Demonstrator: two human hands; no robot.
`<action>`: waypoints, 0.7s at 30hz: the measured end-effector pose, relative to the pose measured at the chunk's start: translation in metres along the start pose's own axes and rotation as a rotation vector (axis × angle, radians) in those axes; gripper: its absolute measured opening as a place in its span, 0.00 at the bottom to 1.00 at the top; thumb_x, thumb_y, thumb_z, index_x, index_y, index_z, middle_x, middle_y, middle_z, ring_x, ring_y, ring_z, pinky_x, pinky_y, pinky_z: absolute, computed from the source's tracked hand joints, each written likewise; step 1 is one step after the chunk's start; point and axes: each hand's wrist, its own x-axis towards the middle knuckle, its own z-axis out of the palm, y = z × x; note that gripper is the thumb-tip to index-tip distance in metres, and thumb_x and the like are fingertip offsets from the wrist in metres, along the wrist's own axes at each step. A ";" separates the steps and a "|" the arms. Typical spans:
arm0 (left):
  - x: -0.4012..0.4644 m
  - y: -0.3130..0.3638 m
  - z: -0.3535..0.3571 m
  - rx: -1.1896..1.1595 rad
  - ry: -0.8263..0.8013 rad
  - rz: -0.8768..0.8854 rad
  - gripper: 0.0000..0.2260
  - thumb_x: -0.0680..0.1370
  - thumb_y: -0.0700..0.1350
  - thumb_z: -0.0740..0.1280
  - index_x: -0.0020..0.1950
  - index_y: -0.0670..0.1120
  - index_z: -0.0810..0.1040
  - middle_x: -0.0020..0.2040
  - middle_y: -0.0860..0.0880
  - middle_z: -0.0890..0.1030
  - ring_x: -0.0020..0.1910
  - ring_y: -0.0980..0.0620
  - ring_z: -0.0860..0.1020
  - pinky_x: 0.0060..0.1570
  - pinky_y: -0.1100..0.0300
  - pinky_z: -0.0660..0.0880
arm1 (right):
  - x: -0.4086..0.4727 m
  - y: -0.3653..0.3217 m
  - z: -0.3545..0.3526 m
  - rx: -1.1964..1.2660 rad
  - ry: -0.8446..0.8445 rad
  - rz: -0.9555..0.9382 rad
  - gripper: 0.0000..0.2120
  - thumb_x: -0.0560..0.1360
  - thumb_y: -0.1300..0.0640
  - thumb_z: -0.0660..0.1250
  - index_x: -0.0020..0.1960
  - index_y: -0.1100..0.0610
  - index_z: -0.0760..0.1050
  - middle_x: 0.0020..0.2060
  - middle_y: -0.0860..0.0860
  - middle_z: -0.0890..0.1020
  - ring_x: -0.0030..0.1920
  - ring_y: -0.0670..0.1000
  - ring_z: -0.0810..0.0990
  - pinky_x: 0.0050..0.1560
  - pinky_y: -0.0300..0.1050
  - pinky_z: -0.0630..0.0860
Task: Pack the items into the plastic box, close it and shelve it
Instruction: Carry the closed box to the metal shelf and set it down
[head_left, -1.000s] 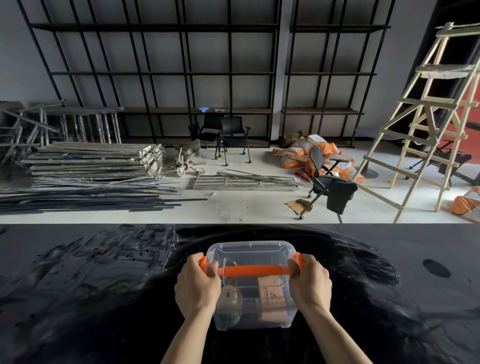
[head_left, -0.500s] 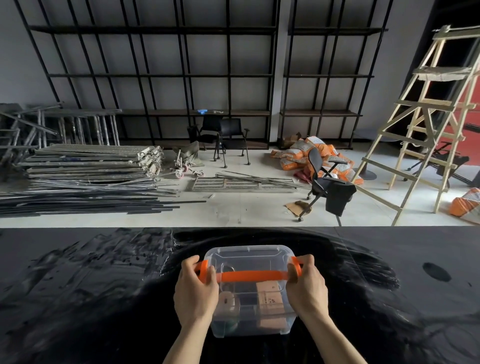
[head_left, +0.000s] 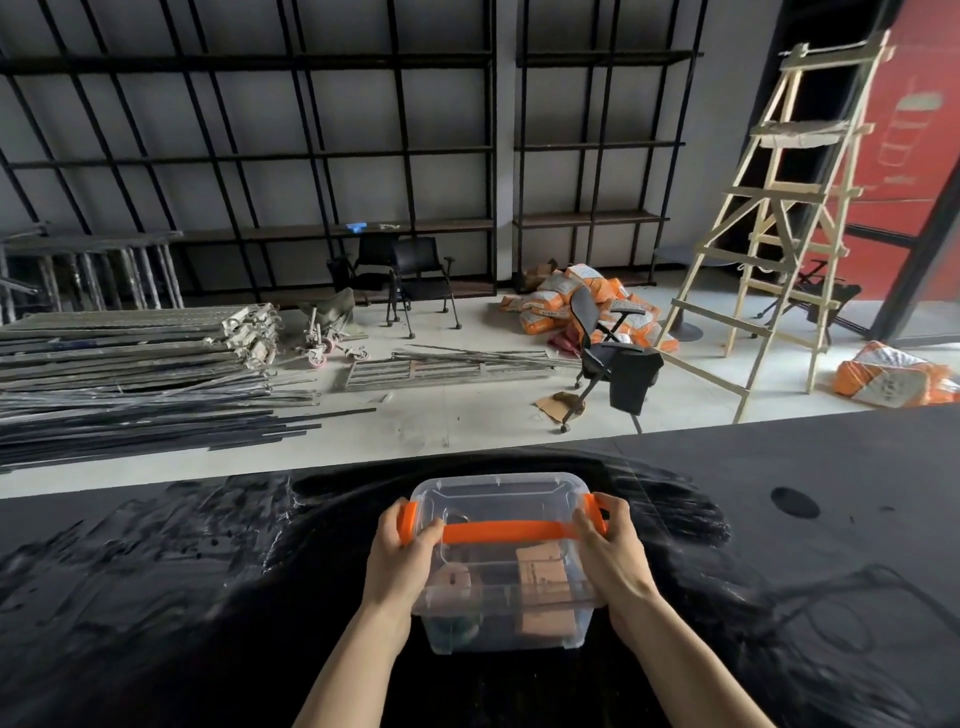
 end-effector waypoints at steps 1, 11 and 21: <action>-0.001 0.002 0.011 -0.007 -0.015 0.006 0.27 0.75 0.50 0.70 0.73 0.48 0.68 0.65 0.45 0.76 0.63 0.46 0.75 0.59 0.51 0.72 | 0.001 0.002 -0.011 0.001 0.028 0.003 0.21 0.80 0.42 0.61 0.68 0.51 0.68 0.45 0.44 0.78 0.41 0.45 0.78 0.35 0.44 0.74; -0.045 0.029 0.140 -0.031 -0.433 0.080 0.20 0.73 0.49 0.72 0.60 0.41 0.74 0.52 0.43 0.80 0.48 0.51 0.80 0.36 0.63 0.71 | -0.055 0.026 -0.152 -0.006 0.463 0.049 0.17 0.80 0.41 0.60 0.63 0.50 0.69 0.47 0.46 0.79 0.45 0.44 0.77 0.40 0.46 0.75; -0.204 0.022 0.251 -0.063 -0.922 0.092 0.15 0.75 0.43 0.71 0.59 0.48 0.70 0.48 0.47 0.80 0.39 0.53 0.80 0.27 0.65 0.76 | -0.224 0.075 -0.276 0.007 0.985 0.229 0.12 0.81 0.45 0.61 0.61 0.49 0.69 0.51 0.51 0.80 0.47 0.52 0.81 0.53 0.61 0.82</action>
